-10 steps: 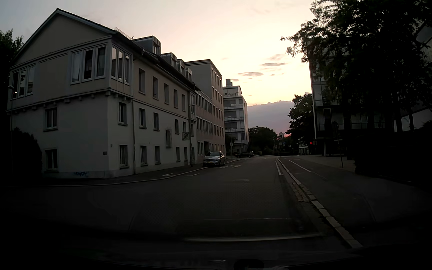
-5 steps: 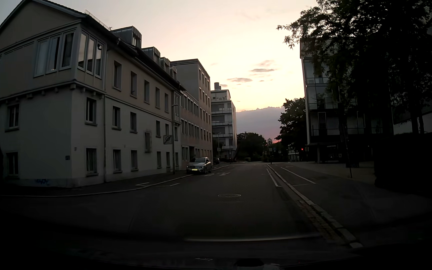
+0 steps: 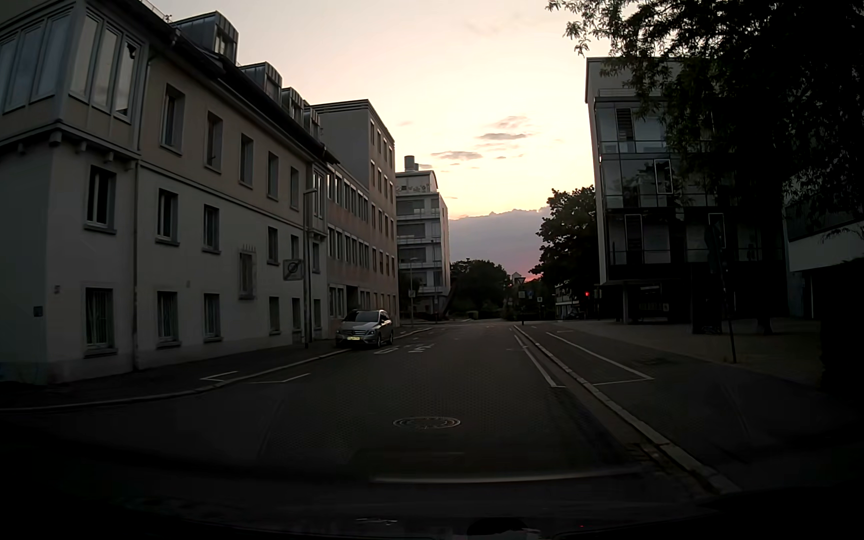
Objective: Follow the waypoints while adhering to traffic rules and regulations
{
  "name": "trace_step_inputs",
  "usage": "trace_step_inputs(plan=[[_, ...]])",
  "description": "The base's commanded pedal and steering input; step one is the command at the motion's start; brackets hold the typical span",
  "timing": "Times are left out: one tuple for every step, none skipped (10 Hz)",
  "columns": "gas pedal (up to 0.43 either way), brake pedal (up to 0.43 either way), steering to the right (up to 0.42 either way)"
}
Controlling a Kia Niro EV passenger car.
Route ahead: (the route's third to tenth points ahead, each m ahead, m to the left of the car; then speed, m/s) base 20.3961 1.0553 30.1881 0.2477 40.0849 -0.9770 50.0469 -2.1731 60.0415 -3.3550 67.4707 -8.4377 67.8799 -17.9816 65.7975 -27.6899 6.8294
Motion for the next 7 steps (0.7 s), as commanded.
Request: trace_step_inputs(plan=[[0.059,0.000,0.046],[0.059,0.000,0.046],[0.059,0.000,0.044],[0.059,0.000,0.040],[0.059,0.000,0.037],[0.059,0.000,0.033],[0.059,0.000,0.027]])
